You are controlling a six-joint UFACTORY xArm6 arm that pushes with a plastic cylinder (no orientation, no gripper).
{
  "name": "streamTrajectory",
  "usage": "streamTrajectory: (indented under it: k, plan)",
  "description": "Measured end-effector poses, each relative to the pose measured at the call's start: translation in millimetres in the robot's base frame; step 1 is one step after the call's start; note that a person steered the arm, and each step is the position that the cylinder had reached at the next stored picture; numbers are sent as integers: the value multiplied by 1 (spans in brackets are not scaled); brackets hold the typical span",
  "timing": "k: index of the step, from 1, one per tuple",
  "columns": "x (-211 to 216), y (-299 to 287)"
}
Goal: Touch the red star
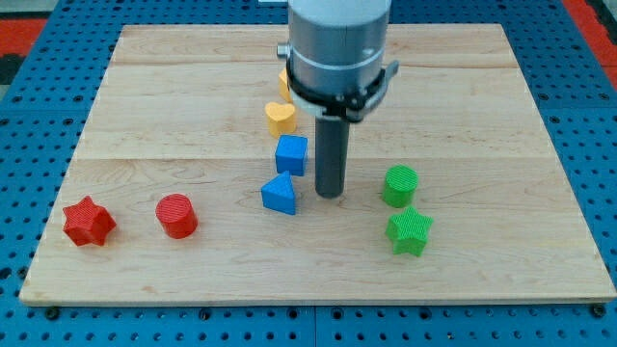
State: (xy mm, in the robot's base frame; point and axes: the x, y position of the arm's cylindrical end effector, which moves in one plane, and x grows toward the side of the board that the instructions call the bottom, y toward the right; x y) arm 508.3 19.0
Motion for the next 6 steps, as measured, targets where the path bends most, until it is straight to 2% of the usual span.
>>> streamTrajectory:
  k: [1,2,4,5,6]
  plan:
    - [49,-22]
    - [85,-106]
    - [87,-303]
    - [80,-323]
    - [35,-310]
